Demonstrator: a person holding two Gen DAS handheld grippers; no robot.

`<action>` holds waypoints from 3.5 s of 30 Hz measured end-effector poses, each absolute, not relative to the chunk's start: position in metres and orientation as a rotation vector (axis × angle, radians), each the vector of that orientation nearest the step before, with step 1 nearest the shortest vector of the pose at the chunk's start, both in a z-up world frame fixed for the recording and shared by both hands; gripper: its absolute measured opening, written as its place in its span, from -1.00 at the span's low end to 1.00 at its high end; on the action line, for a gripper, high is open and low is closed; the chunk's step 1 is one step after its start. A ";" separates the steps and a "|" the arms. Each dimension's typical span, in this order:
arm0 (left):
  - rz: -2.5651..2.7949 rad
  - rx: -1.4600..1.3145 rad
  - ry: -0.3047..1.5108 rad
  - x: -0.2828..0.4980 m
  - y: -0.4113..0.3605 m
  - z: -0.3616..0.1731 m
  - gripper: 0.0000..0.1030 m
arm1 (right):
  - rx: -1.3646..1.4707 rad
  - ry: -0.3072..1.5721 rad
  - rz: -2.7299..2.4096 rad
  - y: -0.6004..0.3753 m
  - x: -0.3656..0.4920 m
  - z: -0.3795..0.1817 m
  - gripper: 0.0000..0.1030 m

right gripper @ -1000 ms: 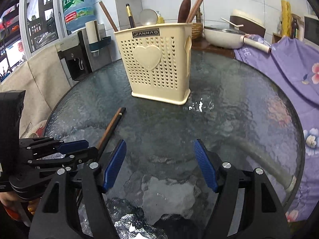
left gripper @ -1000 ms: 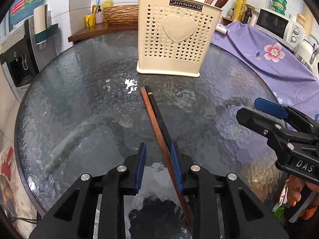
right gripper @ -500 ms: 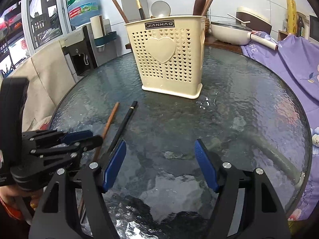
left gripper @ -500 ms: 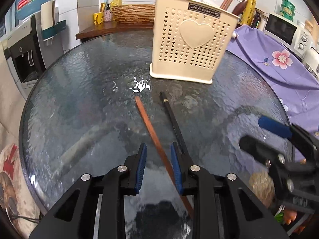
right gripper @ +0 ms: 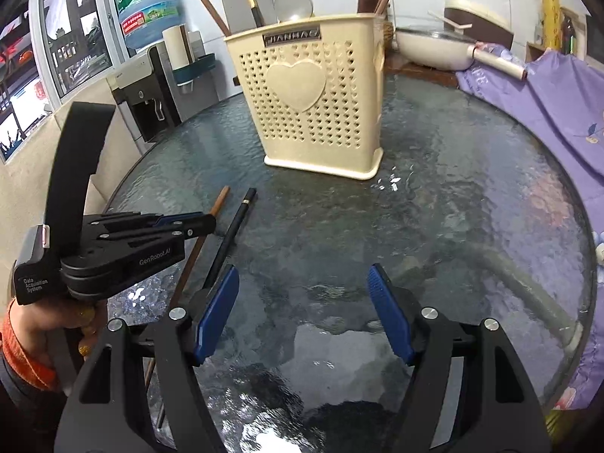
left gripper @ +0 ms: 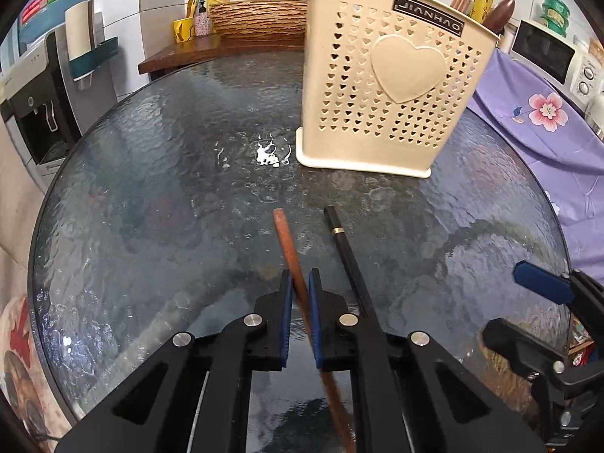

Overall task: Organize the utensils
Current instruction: 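Grasp a brown chopstick with the left tool while the right tool grasps a black chopstick, then lift and carry both chopsticks in both tools toward the basket, then open the left tool over the basket while the right tool holds its black chopstick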

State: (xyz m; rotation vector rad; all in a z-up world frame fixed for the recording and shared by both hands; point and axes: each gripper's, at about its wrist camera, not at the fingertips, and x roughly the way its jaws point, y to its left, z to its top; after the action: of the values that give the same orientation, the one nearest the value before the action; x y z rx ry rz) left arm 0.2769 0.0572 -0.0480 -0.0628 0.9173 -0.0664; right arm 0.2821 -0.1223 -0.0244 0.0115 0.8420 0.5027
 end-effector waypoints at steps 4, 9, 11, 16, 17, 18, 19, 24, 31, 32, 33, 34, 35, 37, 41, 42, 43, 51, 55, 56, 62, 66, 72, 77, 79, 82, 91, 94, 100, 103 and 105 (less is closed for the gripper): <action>-0.047 -0.085 0.918 0.276 0.072 -0.048 -0.84 | 0.015 0.893 0.550 -0.103 0.294 -0.030 0.35; -0.027 -0.117 0.920 0.275 0.090 -0.048 -0.85 | -0.059 0.936 0.584 -0.062 0.305 -0.032 0.10; -0.026 -0.128 0.918 0.274 0.095 -0.048 -0.85 | -0.094 0.953 0.576 -0.047 0.310 -0.033 -0.02; -0.019 -0.132 0.909 0.272 0.100 -0.048 -0.85 | -0.170 0.974 0.519 -0.025 0.329 -0.040 -0.24; -0.017 -0.129 0.907 0.272 0.101 -0.048 -0.85 | -0.179 0.974 0.512 -0.023 0.331 -0.039 -0.28; -0.015 -0.131 0.906 0.272 0.103 -0.049 -0.84 | -0.186 0.973 0.508 -0.022 0.333 -0.040 -0.32; -0.015 -0.134 0.906 0.272 0.104 -0.049 -0.85 | -0.201 0.971 0.501 -0.019 0.334 -0.039 -0.35; -0.008 -0.117 0.904 0.273 0.101 -0.048 -0.84 | -0.243 0.961 0.506 -0.008 0.338 -0.038 -0.63; -0.004 -0.118 0.902 0.274 0.101 -0.048 -0.84 | -0.263 0.963 0.536 0.000 0.341 -0.037 -0.83; -0.001 -0.116 0.901 0.274 0.100 -0.048 -0.84 | -0.259 0.963 0.539 0.000 0.341 -0.037 -0.84; 0.000 -0.115 0.901 0.274 0.099 -0.048 -0.84 | -0.255 0.961 0.540 0.000 0.341 -0.037 -0.85; 0.000 -0.117 0.900 0.274 0.098 -0.049 -0.85 | -0.249 0.958 0.543 -0.003 0.340 -0.038 -0.85; -0.001 -0.121 0.898 0.274 0.098 -0.049 -0.85 | -0.240 0.954 0.547 -0.004 0.340 -0.038 -0.85; -0.005 -0.134 0.895 0.275 0.098 -0.049 -0.85 | -0.231 0.949 0.554 -0.008 0.338 -0.039 -0.85; -0.016 -0.149 0.889 0.275 0.094 -0.048 -0.86 | -0.188 0.935 0.583 -0.019 0.335 -0.037 -0.85; -0.017 -0.149 0.886 0.275 0.093 -0.047 -0.87 | -0.178 0.932 0.585 -0.022 0.335 -0.035 -0.85; -0.020 -0.150 0.882 0.275 0.092 -0.046 -0.87 | -0.163 0.927 0.588 -0.026 0.335 -0.033 -0.85; -0.067 -0.165 0.838 0.269 0.080 -0.028 -0.87 | -0.038 0.870 0.619 -0.063 0.336 -0.010 -0.85; -0.099 -0.170 0.804 0.261 0.073 -0.013 -0.87 | 0.007 0.833 0.639 -0.079 0.331 0.005 -0.85; -0.108 -0.168 0.796 0.260 0.071 -0.009 -0.87 | 0.018 0.828 0.644 -0.083 0.330 0.008 -0.85; -0.167 -0.183 0.734 0.248 0.059 0.020 -0.87 | 0.113 0.797 0.704 -0.113 0.319 0.033 -0.85; -0.215 -0.170 0.696 0.238 0.047 0.040 -0.87 | 0.129 0.746 0.732 -0.129 0.308 0.052 -0.85; -0.267 -0.169 0.651 0.229 0.042 0.064 -0.87 | 0.120 0.666 0.758 -0.148 0.294 0.082 -0.85; -0.286 -0.160 0.621 0.223 0.038 0.081 -0.88 | 0.113 0.620 0.769 -0.158 0.284 0.102 -0.85; -0.298 -0.159 0.613 0.222 0.038 0.086 -0.88 | 0.103 0.606 0.773 -0.160 0.278 0.107 -0.85; -0.296 -0.142 0.602 0.220 0.035 0.094 -0.88 | 0.089 0.592 0.782 -0.159 0.273 0.115 -0.85; -0.288 -0.103 0.529 0.224 0.029 0.132 -0.92 | 0.056 0.526 0.783 -0.157 0.271 0.153 -0.85; -0.277 -0.089 0.499 0.228 0.028 0.148 -0.99 | 0.037 0.501 0.774 -0.156 0.273 0.165 -0.85; -0.257 -0.064 0.475 0.237 0.028 0.164 -0.99 | 0.013 0.482 0.745 -0.153 0.286 0.183 -0.85; -0.211 -0.058 0.488 0.243 0.033 0.145 -0.99 | 0.008 0.493 0.709 -0.155 0.293 0.171 -0.85; -0.194 -0.094 0.550 0.252 0.041 0.120 -0.99 | 0.032 0.525 0.710 -0.156 0.298 0.159 -0.85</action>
State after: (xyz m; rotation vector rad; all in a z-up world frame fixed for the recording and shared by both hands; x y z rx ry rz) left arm 0.2521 0.0412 0.1198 -0.0941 0.5504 -0.1938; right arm 0.2979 -0.1563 0.1593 0.0320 0.5254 0.7098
